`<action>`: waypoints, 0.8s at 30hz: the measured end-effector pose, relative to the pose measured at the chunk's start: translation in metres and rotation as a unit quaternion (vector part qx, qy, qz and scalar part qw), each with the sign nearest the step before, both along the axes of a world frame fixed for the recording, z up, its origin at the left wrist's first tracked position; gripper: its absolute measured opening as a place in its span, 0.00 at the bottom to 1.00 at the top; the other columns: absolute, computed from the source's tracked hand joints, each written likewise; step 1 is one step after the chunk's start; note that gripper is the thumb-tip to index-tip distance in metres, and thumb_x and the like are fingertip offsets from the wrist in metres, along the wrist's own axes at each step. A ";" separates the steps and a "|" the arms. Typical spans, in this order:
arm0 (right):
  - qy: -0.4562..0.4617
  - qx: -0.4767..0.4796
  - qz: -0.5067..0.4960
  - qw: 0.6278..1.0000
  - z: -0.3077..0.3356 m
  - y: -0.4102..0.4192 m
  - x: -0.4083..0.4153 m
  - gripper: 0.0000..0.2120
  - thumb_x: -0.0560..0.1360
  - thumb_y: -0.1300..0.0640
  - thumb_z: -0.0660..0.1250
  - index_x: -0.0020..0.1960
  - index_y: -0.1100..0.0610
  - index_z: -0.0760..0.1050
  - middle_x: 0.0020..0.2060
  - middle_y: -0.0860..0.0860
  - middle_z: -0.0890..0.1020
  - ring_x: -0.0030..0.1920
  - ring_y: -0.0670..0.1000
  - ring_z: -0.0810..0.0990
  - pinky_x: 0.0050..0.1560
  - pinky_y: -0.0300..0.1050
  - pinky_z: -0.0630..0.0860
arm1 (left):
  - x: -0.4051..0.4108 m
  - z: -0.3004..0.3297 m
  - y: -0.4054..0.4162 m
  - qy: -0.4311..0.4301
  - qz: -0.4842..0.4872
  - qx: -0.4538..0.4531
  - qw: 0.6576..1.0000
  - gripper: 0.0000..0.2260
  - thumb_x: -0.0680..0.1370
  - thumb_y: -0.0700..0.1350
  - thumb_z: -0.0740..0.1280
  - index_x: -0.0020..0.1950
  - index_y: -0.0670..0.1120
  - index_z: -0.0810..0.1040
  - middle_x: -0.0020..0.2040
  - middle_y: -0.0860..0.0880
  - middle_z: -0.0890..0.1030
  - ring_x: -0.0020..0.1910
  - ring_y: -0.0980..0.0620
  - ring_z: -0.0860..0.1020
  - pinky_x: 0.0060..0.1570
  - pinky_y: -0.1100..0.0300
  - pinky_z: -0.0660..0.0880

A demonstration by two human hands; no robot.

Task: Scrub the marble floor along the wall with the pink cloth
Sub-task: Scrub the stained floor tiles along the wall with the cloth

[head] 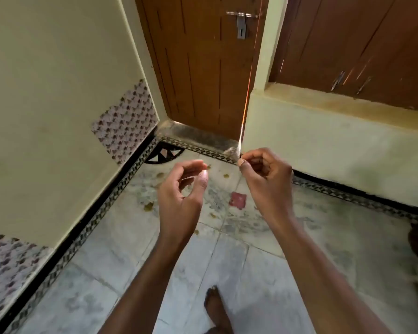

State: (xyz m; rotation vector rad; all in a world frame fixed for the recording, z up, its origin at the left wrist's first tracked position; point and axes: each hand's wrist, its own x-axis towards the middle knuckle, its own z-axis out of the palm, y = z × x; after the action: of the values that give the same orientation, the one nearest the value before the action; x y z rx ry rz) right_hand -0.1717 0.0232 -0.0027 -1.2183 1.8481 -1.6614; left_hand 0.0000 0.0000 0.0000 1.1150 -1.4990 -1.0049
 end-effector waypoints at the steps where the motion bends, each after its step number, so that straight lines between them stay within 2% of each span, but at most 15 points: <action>1: 0.002 0.012 0.001 1.000 -0.009 -0.013 -0.007 0.04 0.77 0.65 0.76 0.47 0.58 0.85 0.39 0.46 0.86 0.39 0.43 0.84 0.41 0.35 0.78 | -0.006 -0.012 -0.015 0.005 -0.001 0.019 1.000 0.08 0.82 0.40 0.71 0.59 0.48 0.85 0.55 0.53 0.87 0.58 0.52 0.85 0.60 0.56 0.82; 4: -0.004 0.054 0.004 0.999 -0.054 -0.057 -0.026 0.04 0.77 0.65 0.76 0.47 0.58 0.85 0.39 0.47 0.85 0.37 0.43 0.82 0.39 0.33 0.76 | -0.025 -0.063 -0.060 0.027 0.003 0.092 0.995 0.08 0.82 0.39 0.71 0.59 0.50 0.85 0.55 0.51 0.88 0.59 0.51 0.86 0.60 0.55 0.82; 7: -0.018 0.075 0.012 0.997 -0.116 -0.099 -0.048 0.03 0.78 0.65 0.75 0.47 0.58 0.84 0.39 0.48 0.85 0.37 0.42 0.81 0.39 0.32 0.74 | -0.045 -0.125 -0.100 0.036 -0.001 0.127 0.991 0.08 0.83 0.38 0.71 0.58 0.50 0.85 0.56 0.50 0.88 0.59 0.51 0.86 0.59 0.57 0.81; 12: -0.053 0.133 0.006 0.990 -0.257 -0.155 -0.080 0.05 0.77 0.66 0.74 0.46 0.57 0.85 0.39 0.50 0.86 0.38 0.46 0.84 0.40 0.36 0.77 | -0.077 -0.258 -0.155 0.046 0.019 0.184 0.982 0.08 0.82 0.36 0.71 0.58 0.46 0.85 0.55 0.49 0.89 0.59 0.52 0.86 0.57 0.61 0.81; 17: -0.078 0.217 0.012 0.973 -0.435 -0.197 -0.105 0.10 0.75 0.66 0.72 0.43 0.52 0.83 0.38 0.51 0.86 0.40 0.51 0.85 0.41 0.41 0.78 | -0.100 -0.436 -0.201 0.027 0.038 0.232 0.972 0.08 0.82 0.36 0.71 0.58 0.45 0.85 0.56 0.47 0.88 0.59 0.53 0.86 0.58 0.63 0.80; 21: -0.062 0.258 0.028 0.964 -0.601 -0.229 -0.129 0.14 0.77 0.66 0.74 0.42 0.47 0.81 0.40 0.46 0.86 0.40 0.40 0.83 0.44 0.33 0.77 | -0.112 -0.611 -0.238 -0.009 0.048 0.257 0.965 0.08 0.82 0.38 0.71 0.60 0.44 0.85 0.58 0.49 0.88 0.60 0.53 0.85 0.59 0.60 0.79; 24: -0.035 0.289 0.038 0.956 -0.693 -0.242 -0.147 0.12 0.77 0.66 0.73 0.44 0.49 0.83 0.39 0.41 0.85 0.39 0.34 0.81 0.46 0.29 0.76 | -0.111 -0.710 -0.256 -0.065 0.034 0.271 0.960 0.15 0.79 0.45 0.75 0.65 0.49 0.83 0.63 0.53 0.85 0.66 0.54 0.80 0.65 0.54 0.77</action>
State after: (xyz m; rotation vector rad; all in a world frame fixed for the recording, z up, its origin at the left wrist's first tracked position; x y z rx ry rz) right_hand -0.3191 -0.2184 -0.6956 -0.9436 2.0094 -0.9916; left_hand -0.1108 -0.2562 -0.7102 1.6320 -1.3050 -1.3605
